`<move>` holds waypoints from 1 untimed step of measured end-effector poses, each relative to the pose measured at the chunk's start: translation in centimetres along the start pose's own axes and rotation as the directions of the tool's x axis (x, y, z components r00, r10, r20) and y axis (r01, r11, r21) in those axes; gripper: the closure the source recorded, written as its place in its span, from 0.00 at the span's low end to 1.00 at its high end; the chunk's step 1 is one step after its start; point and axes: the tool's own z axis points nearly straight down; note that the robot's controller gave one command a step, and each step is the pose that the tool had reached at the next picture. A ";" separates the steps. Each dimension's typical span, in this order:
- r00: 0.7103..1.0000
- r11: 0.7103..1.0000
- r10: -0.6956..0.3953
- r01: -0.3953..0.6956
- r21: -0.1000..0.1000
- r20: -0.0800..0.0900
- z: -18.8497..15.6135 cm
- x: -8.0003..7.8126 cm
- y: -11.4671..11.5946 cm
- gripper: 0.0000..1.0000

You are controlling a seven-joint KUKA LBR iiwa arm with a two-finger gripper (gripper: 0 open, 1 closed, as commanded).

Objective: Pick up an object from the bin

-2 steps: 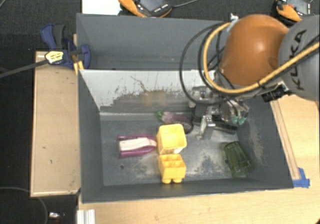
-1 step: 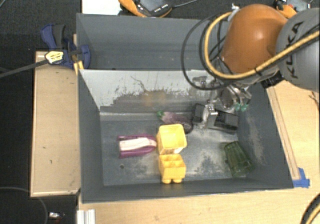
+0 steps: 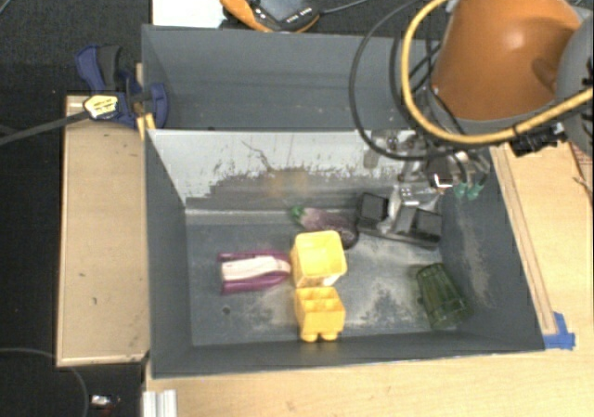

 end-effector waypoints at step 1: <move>0.997 0.997 -0.073 0.073 0.000 -0.013 9.8 2.9 0.0 0.00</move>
Offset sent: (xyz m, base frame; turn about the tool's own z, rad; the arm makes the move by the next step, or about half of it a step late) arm -0.0099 0.0192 -0.0454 0.0363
